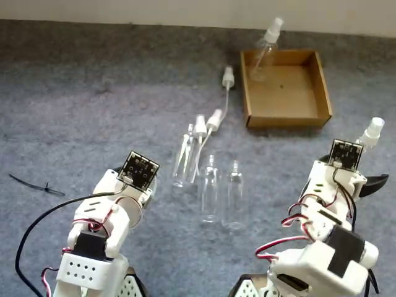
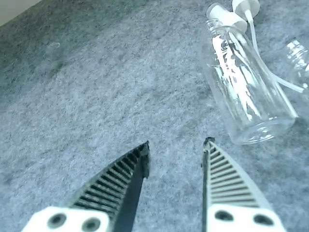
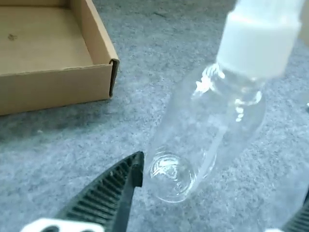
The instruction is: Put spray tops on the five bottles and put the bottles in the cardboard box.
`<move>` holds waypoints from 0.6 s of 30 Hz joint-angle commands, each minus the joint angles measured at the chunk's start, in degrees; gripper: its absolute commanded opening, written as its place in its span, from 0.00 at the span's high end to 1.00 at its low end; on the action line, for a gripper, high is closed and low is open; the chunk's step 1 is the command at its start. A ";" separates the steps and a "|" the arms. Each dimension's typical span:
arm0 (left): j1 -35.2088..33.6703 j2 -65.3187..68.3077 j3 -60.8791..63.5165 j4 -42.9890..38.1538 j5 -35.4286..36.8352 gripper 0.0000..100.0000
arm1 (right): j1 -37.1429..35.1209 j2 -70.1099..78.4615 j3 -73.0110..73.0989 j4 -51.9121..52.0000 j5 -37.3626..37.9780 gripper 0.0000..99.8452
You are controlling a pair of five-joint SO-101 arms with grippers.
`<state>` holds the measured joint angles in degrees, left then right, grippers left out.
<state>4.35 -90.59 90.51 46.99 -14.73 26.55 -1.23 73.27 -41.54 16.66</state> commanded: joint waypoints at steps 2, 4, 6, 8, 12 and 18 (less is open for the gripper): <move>-0.92 0.04 -0.31 -1.14 -0.26 0.82 | -0.40 3.12 -3.65 -4.26 -2.46 0.54; -0.92 0.04 -0.31 -1.14 -0.26 0.82 | -0.40 4.18 -3.65 -6.90 -2.46 0.54; -0.92 0.04 -0.31 -1.14 -0.26 0.82 | -0.48 5.05 -3.65 -10.42 -2.64 0.54; -0.92 0.13 -0.31 -1.14 -0.26 0.82 | -0.48 5.76 -3.65 -14.64 -3.78 0.54; -0.92 0.13 -0.31 -1.14 -0.26 0.82 | -0.48 7.43 -3.82 -20.35 -5.45 0.54; -0.92 0.13 -0.31 -1.14 -0.26 0.82 | -0.75 10.07 -6.81 -20.79 -5.71 0.55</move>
<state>4.35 -90.59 90.51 46.99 -14.73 26.55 8.44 69.67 -60.70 11.65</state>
